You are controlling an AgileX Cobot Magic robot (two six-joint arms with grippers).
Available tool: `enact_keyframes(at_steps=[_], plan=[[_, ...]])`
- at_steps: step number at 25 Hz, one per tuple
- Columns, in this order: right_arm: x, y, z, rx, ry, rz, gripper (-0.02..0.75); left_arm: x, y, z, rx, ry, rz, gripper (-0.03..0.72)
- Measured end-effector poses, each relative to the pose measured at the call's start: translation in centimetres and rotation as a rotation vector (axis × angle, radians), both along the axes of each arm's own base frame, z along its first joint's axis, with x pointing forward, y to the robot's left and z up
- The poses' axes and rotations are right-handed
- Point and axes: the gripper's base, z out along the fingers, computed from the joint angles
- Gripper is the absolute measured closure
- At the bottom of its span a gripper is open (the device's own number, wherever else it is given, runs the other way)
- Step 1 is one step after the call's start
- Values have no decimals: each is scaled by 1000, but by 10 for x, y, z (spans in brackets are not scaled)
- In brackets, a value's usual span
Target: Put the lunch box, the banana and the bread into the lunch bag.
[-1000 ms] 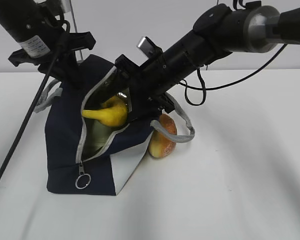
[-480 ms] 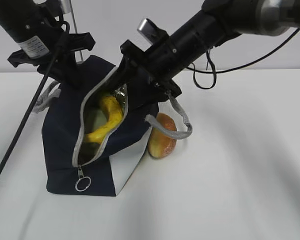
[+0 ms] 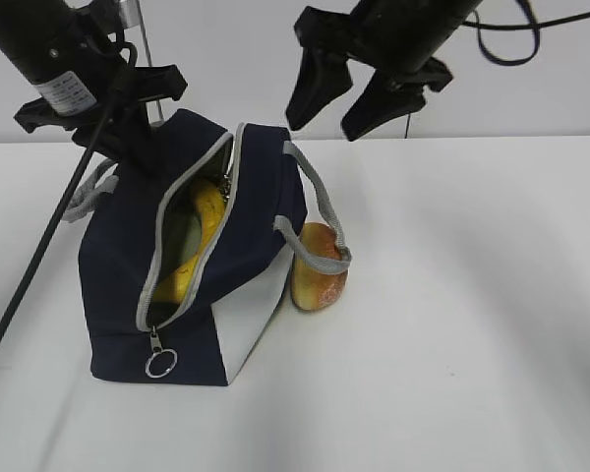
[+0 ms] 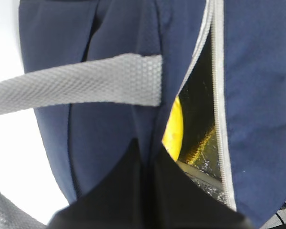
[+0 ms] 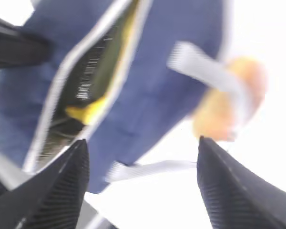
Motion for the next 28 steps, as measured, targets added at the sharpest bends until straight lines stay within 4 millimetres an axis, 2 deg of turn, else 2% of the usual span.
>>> enact_keyframes(at_steps=[4,10,17,22,28], plan=[[-15,-13,-2,-88,-8,-27,218,0,0,0,2,0,0,689],[-50,-29,-48,-114,10,-108,218,0,0,0,3,0,-1,689],[-87,-45,-79,-111,-28,-175,218,0,0,0,4,1,-1,689],[-91,-42,-102,-55,6,-203,218,0,0,0,4,1,-1,689],[-75,-31,-128,38,28,-234,218,0,0,0,5,1,-1,689]])
